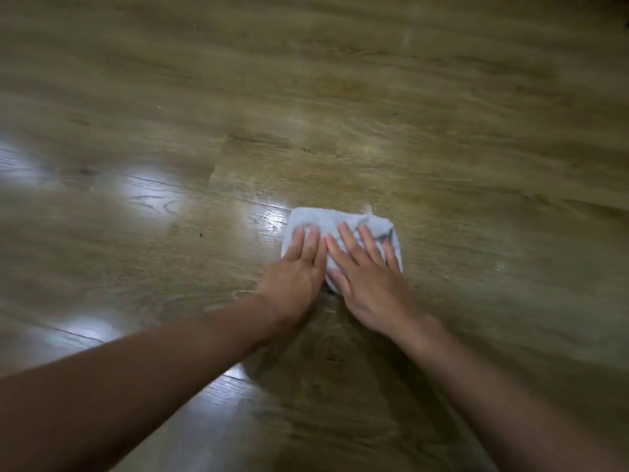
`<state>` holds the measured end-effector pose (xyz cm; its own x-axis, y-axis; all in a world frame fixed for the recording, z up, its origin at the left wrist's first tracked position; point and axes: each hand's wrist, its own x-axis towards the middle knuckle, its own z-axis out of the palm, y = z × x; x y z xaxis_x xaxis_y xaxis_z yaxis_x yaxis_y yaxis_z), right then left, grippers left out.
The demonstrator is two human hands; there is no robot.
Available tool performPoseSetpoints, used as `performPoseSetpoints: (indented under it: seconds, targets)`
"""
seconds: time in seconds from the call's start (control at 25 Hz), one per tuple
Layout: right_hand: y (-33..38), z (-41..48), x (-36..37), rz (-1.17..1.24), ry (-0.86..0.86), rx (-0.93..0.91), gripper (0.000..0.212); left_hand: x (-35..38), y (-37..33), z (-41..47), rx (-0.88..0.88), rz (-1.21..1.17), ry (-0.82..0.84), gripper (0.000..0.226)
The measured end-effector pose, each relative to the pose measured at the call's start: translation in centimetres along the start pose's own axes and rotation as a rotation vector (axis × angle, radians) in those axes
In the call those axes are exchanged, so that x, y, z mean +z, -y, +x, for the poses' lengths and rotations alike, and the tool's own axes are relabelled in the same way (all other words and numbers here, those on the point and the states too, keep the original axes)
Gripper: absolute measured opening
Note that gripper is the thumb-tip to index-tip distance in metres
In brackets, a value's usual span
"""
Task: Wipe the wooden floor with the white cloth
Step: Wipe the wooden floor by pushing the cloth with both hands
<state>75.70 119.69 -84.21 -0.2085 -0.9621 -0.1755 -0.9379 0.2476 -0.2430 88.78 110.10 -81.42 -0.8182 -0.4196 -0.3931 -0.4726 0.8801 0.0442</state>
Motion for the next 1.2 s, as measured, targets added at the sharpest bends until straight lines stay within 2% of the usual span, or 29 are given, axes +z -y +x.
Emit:
performPoseSetpoints:
  seconds: [0.04, 0.12, 0.16, 0.28, 0.36, 0.52, 0.6, 0.68, 0.8, 0.84, 0.92, 1.0, 1.04, 1.2]
  targets:
    - [-0.2, -2.0, 0.1, -0.007, 0.013, 0.036, 0.055, -0.2, -1.3, -0.6, 0.032, 0.035, 0.074, 0.058]
    - [-0.8, -2.4, 0.1, -0.050, 0.038, 0.085, 0.056, -0.8, -1.9, 0.0, 0.110, 0.208, 0.112, 0.058]
    - [-1.3, -0.9, -0.4, -0.069, 0.034, 0.094, 0.057, -1.0, -1.4, 1.7, 0.102, 0.261, 0.040, 0.057]
    - [-3.2, 5.9, -2.8, -0.048, 0.048, 0.064, 0.054, -3.5, 1.1, 6.9, -0.045, 0.349, 0.040, 0.050]
    - [-4.4, 7.7, -3.8, -0.013, 0.081, 0.068, 0.052, -4.8, 0.8, 9.1, -0.069, 0.374, 0.059, 0.050]
    - [-5.6, 0.1, -1.9, -0.028, -0.021, 0.093, 0.055, -3.0, -3.3, 6.3, 0.092, 0.324, 0.046, 0.051]
    - [-5.8, -5.7, -0.7, -0.028, -0.013, 0.128, 0.057, -1.2, -6.1, 4.1, 0.248, 0.306, 0.007, 0.053]
    - [-6.9, -7.1, -0.6, -0.036, 0.023, 0.168, 0.059, -0.6, -7.0, 3.7, 0.312, 0.281, -0.029, 0.056]
    - [-8.5, -1.5, -2.3, -0.029, 0.024, 0.196, 0.056, -3.7, -5.6, 7.1, 0.122, -0.119, 0.004, 0.061]
    - [-9.0, 0.7, -3.1, -0.023, 0.027, 0.215, 0.055, -4.7, -5.2, 8.6, 0.044, -0.176, 0.026, 0.060]
    - [-9.7, 2.9, -4.2, 0.001, 0.038, 0.246, 0.053, -5.9, -5.3, 10.9, -0.002, -0.168, 0.026, 0.058]
    - [-9.9, 1.1, -3.7, 0.009, 0.021, 0.230, 0.054, -5.5, -5.7, 11.1, -0.017, -0.135, 0.033, 0.056]
    - [-9.8, -0.8, -3.1, 0.023, 0.005, 0.237, 0.054, -4.8, -6.3, 10.8, 0.033, -0.092, 0.014, 0.055]
    - [-9.7, -11.1, -0.8, 0.065, -0.010, 0.348, 0.055, -1.0, -11.8, 6.7, 0.410, 0.160, -0.023, 0.056]
